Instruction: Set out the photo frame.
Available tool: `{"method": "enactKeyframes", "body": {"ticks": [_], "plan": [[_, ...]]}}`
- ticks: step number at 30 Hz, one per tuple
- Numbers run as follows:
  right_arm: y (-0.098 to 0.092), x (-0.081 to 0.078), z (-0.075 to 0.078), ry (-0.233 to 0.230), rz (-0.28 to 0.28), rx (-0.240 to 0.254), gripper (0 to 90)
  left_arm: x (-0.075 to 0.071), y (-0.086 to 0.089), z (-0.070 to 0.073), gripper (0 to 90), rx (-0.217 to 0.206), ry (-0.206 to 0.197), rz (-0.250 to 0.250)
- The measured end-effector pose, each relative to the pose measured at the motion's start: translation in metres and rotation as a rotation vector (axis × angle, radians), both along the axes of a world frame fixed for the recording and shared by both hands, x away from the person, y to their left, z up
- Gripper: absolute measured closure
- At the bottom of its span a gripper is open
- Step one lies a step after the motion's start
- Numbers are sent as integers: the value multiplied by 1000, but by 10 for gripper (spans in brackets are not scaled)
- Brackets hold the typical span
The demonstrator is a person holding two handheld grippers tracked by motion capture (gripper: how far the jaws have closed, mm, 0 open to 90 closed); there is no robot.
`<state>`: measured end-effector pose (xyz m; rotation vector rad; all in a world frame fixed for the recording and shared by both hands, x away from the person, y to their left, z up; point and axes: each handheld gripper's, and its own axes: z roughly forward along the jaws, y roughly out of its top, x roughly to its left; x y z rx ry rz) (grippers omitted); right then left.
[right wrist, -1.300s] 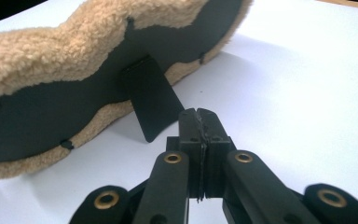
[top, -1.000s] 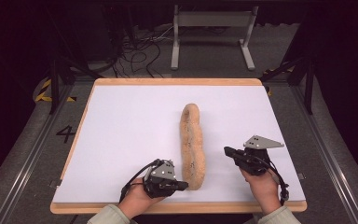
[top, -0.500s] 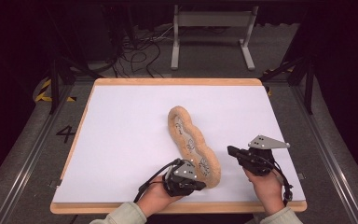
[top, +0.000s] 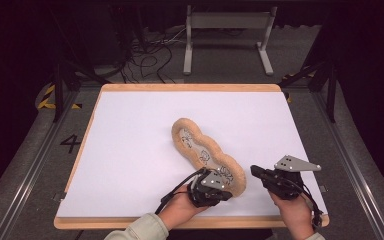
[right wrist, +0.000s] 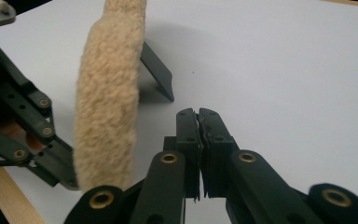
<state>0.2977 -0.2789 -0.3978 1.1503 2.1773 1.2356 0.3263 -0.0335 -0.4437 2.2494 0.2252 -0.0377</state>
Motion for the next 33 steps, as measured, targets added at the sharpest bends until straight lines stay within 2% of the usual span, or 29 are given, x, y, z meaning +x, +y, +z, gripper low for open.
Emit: {"method": "enactKeyframes", "body": {"ticks": [2, 5, 10, 17, 18, 19, 20, 22, 25, 29, 33], "plan": [[-2, -3, -1, 6, -6, 3, 864, 1, -5, -1, 898, 0, -17, 0], [-3, -6, -4, 17, -8, 9, 852, 2, -9, -1, 893, -3, -14, 4], [-2, -12, -3, 10, 6, -2, 835, 4, -2, 2, 828, 9, 0, 16], [3, -21, -5, 10, 34, -2, 738, 13, 36, 15, 750, -22, 23, 73], [3, -21, -5, 10, 34, -2, 738, 13, 36, 15, 730, -22, 23, 73], [2, -24, -4, 15, 43, 17, 687, 15, 43, 17, 710, -30, 26, 85], [2, -25, -4, 15, 51, 22, 669, 18, 52, 20, 698, -41, 24, 105], [2, -27, -4, 18, 57, 30, 651, 21, 58, 23, 683, -50, 24, 122], [6, -32, -6, 22, 71, 30, 578, 30, 75, 28, 612, -64, 29, 170], [13, -29, -12, 34, 82, 33, 442, 42, 94, 34, 547, -82, 38, 218], [19, -25, -19, 47, 82, 20, 431, 51, 108, 39, 500, -94, 27, 262]]}}
